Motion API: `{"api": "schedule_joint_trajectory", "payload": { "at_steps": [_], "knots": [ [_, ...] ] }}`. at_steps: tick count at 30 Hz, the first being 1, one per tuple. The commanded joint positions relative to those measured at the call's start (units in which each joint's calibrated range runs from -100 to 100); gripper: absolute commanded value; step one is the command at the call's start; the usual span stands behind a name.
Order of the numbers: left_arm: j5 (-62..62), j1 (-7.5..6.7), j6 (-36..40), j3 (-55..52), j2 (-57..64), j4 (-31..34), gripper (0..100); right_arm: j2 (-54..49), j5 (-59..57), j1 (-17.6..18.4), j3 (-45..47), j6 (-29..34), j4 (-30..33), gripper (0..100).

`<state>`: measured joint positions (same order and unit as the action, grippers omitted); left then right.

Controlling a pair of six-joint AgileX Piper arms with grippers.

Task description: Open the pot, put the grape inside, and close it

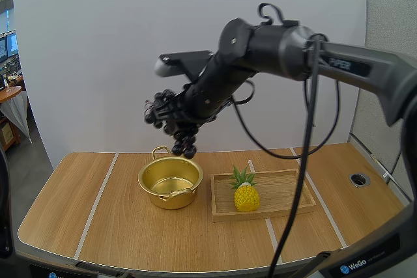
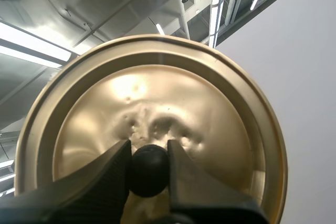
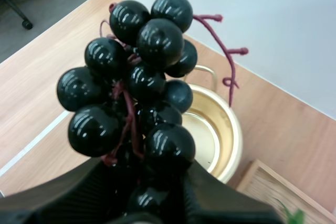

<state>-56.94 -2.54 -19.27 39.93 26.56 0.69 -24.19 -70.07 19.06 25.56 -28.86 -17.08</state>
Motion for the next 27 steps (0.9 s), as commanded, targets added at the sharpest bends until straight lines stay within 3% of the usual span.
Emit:
{"api": "schedule_joint_trajectory", "payload": {
  "at_steps": [1,8,18,27],
  "knots": [
    [2.6,-0.13,0.6,0.2,0.3,0.8,0,3.2,4.6,1.3,-0.9,0.1,-0.1,0],
    [2.6,-0.13,0.6,0.2,0.3,0.8,0,11.1,10.0,1.5,-1.6,0.1,1.9,0],
    [2.6,-0.13,0.6,0.2,0.3,0.8,0,19.9,15.0,1.5,-2.0,3.0,10.0,0],
    [2.6,-0.13,0.6,0.2,0.3,0.8,0,25.9,20.5,1.4,-2.0,4.0,11.8,0]
  ]
}}
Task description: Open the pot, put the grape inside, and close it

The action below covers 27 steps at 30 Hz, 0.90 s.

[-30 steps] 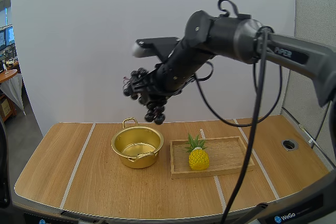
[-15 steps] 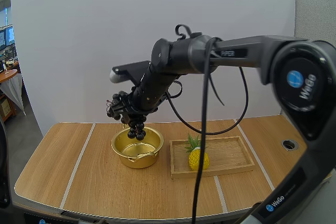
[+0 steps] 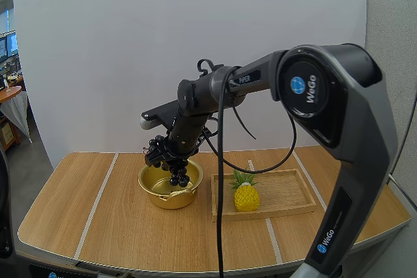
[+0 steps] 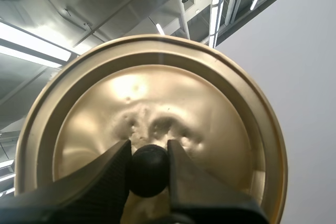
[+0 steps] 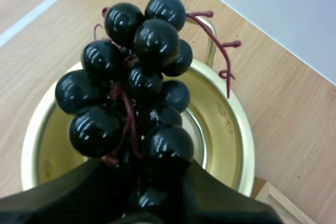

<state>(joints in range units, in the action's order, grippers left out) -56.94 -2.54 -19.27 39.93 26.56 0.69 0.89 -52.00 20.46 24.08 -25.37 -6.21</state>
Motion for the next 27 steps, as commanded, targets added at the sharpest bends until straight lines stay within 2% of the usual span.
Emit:
{"api": "schedule_joint_trajectory", "payload": {
  "at_steps": [1,8,23,25,27],
  "knots": [
    [2.6,-0.13,0.6,0.2,0.3,0.8,0,1.5,2.6,0.0,-0.5,0.6,0.9,0],
    [2.6,-0.13,0.6,0.2,0.3,0.8,0,5.0,5.1,0.0,-0.5,0.6,0.9,0],
    [2.6,-0.13,0.6,0.2,0.3,0.8,0,7.1,0.2,0.0,-0.5,0.5,0.9,0],
    [2.6,-0.13,0.6,0.2,0.3,0.8,0,7.1,-0.4,0.0,-0.5,0.5,0.9,23],
    [2.6,-0.13,0.6,0.2,0.3,0.8,0,7.1,-0.4,0.0,-0.5,0.5,1.2,78]
  ]
}}
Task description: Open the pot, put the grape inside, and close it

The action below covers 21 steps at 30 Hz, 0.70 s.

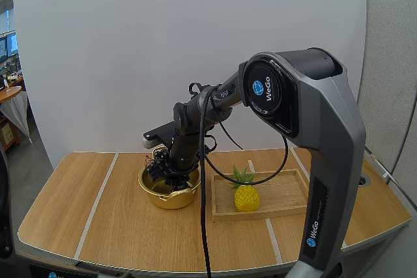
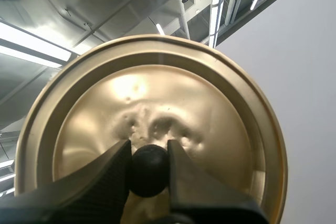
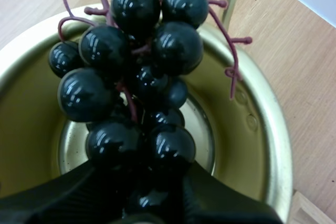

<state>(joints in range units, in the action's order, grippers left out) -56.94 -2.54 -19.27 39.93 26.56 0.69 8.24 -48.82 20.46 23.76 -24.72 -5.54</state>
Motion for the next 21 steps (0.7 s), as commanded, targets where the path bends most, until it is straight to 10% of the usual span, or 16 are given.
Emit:
{"api": "schedule_joint_trajectory", "payload": {
  "at_steps": [1,21],
  "knots": [
    [2.6,-0.13,0.6,0.2,0.3,0.8,0,-0.2,-3.5,0.0,-0.2,-0.1,0.5,100],
    [2.6,-0.13,0.6,0.2,0.3,0.8,0,-18.0,-4.3,0.0,-0.2,0.1,-1.5,100]
  ]
}}
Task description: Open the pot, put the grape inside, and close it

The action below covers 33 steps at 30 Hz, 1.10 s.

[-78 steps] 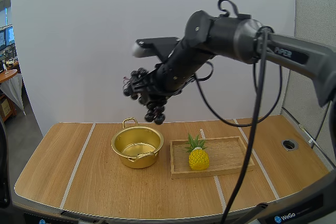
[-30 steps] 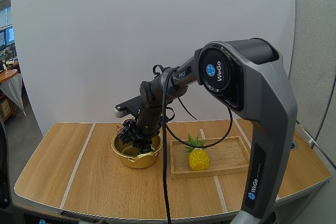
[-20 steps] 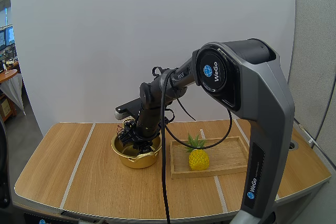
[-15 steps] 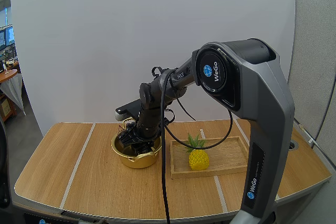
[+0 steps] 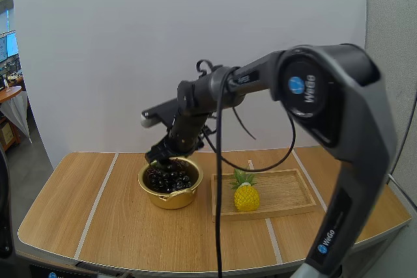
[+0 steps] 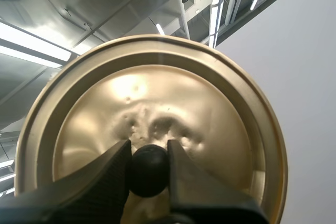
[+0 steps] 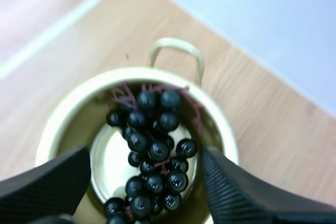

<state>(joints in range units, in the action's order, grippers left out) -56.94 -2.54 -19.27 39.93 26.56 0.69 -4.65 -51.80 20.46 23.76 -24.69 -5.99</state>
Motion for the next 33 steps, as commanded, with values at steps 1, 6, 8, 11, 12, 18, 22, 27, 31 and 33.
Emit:
{"api": "schedule_joint_trajectory", "payload": {
  "at_steps": [1,6,8,11,12,18,22,27,31,33],
  "knots": [
    [2.6,-0.13,0.6,0.2,0.3,0.8,0,-6.5,-1.9,0.0,-0.2,0.1,-1.5,100],
    [2.6,-0.13,0.6,0.2,0.3,0.8,0,-15.2,-5.5,0.0,-0.2,0.1,-3.6,100],
    [2.6,-0.13,0.6,0.2,0.3,0.8,0,-18.8,-7.9,0.0,-0.2,0.1,-3.7,100],
    [2.6,-0.13,0.6,0.2,0.3,0.8,0,-24.2,-11.3,0.0,0.0,0.1,-3.7,100],
    [2.6,-0.13,0.6,0.2,0.3,0.8,0,-26.1,-12.4,0.0,0.3,0.1,-3.7,100],
    [2.6,-0.13,0.6,0.2,0.3,0.8,0,-37.0,-18.8,0.0,2.1,0.2,-3.7,100],
    [2.6,-0.13,0.6,0.2,0.3,0.8,0,-47.2,-21.8,0.0,5.9,1.2,-3.5,100],
    [2.6,-0.13,0.6,0.2,0.3,0.8,0,-57.6,-25.7,0.0,12.4,1.2,-3.4,100],
    [2.6,-0.13,0.6,0.2,0.3,0.8,0,-63.4,-30.1,0.0,17.3,2.2,-2.8,100],
    [2.6,-0.13,0.6,0.2,0.3,0.8,0,-66.3,-31.2,0.0,19.9,3.1,-1.7,100]
  ]
}}
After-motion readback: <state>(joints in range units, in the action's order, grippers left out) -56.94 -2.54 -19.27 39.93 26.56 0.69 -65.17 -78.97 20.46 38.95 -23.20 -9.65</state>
